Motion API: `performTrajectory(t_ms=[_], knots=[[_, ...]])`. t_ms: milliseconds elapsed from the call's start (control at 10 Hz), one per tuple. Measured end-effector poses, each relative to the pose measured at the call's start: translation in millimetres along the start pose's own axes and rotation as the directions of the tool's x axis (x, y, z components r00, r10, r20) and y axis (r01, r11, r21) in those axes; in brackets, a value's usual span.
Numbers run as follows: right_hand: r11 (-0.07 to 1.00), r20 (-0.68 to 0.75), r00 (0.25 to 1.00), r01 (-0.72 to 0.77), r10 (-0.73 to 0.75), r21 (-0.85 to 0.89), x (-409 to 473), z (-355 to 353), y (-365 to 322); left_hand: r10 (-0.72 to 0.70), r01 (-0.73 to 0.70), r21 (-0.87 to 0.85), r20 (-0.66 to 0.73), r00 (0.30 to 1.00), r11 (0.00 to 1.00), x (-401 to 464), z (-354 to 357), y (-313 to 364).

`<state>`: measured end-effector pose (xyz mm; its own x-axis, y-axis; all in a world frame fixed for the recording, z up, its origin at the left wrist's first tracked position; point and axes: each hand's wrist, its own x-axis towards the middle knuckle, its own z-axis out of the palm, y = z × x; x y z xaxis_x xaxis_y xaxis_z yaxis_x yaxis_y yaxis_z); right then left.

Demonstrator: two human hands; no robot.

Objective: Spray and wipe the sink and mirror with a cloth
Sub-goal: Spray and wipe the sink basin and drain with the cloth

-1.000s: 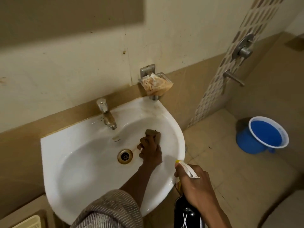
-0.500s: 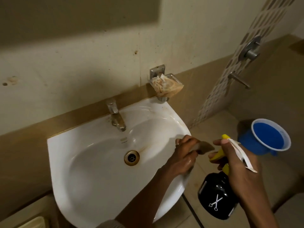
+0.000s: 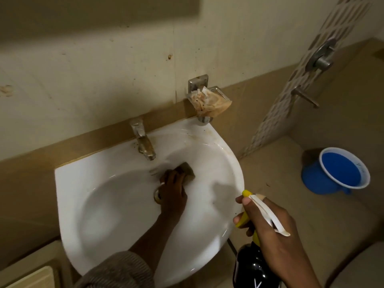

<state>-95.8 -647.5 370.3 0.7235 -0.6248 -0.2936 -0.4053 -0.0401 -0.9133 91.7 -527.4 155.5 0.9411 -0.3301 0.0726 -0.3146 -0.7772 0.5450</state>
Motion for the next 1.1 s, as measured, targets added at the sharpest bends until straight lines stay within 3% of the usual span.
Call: performTrajectory(t_ms=[200, 400, 500, 600, 700, 800, 900, 1000, 1100], knots=[[1.0, -0.075, 0.997, 0.012, -0.011, 0.015, 3, -24, 10, -0.181, 0.208, -0.181, 0.153, 0.971, 0.961, -16, 3, 28], [1.0, -0.111, 0.994, 0.015, -0.015, 0.006, 4, -34, 13, -0.013, 0.223, -0.477, 0.403, 0.915, 0.85, -53, -26, 123], [0.999, -0.14, 0.99, 0.032, -0.029, 0.023, 2, -42, 10, 0.053, 0.199, -0.536, 0.418, 0.907, 0.82, -43, -27, 135], [0.998, -0.166, 0.985, 0.047, -0.042, 0.028, 1, -49, 7, 0.074, 0.158, -0.592, 0.347, 0.935, 0.79, -46, -35, 150], [0.999, -0.195, 0.98, 0.039, -0.031, 0.036, 0, -55, 5, 0.232, 0.174, -0.677, 0.464, 0.855, 0.715, -50, -35, 169], [0.997, -0.205, 0.978, 0.041, -0.028, 0.06, -4, -60, 1, 0.417, 0.19, -0.741, 0.549, 0.725, 0.645, -62, -36, 190], [0.998, -0.222, 0.975, 0.025, -0.009, 0.066, -12, -74, -6, 0.374, 0.387, -0.74, 0.632, 0.678, 0.55, -75, -44, 201], [0.99, -0.246, 0.969, 0.022, 0.014, 0.141, -18, -83, -8, 0.259, 0.522, -0.775, 0.618, 0.742, 0.356, -70, -45, 196], [0.985, -0.254, 0.967, 0.05, -0.007, 0.163, -22, -88, -7, 0.07, 0.53, -0.846, 0.533, 0.843, 0.057, -39, -55, 176]])
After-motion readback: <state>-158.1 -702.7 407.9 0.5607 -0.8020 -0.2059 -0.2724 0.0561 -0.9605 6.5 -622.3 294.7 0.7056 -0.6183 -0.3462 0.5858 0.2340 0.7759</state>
